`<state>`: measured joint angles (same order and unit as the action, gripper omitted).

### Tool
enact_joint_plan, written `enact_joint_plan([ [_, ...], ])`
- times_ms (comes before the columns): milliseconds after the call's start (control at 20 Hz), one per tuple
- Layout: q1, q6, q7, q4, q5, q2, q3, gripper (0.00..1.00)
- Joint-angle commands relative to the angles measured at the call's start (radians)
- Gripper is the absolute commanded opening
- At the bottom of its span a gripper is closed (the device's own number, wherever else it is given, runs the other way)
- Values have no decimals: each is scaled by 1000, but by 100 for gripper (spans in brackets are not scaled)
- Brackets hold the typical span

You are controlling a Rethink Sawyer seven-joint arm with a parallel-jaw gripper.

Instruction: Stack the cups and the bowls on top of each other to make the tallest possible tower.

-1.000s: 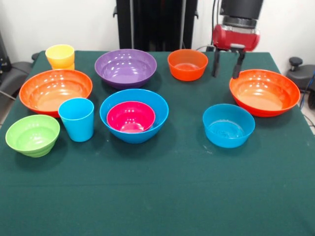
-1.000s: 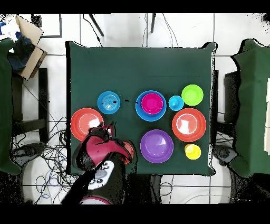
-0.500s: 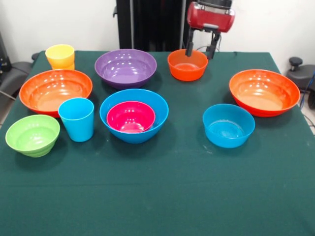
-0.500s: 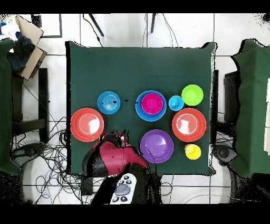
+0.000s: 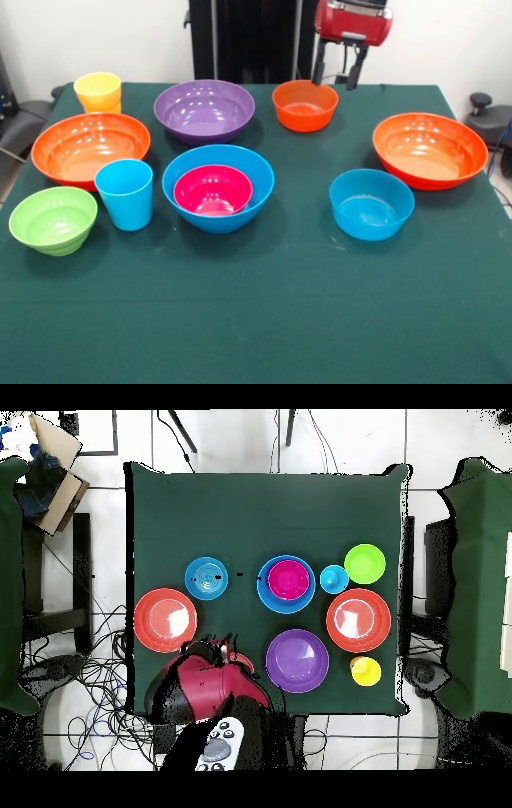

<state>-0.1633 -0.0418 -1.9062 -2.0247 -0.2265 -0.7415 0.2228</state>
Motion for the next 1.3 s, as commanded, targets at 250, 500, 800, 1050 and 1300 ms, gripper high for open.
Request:
enact_joint_plan([
  [250, -91, 152, -116, 18, -36, -18, -6, 100],
  [500, -123, 191, -98, 69, -25, 4, 30, 100],
  [800, -136, 238, -98, 116, -4, 80, 42, 100],
  [1050, 39, -129, -8, 26, -7, -81, -155, 100],
  [1300, 133, -522, 169, 72, 36, -240, -219, 100],
])
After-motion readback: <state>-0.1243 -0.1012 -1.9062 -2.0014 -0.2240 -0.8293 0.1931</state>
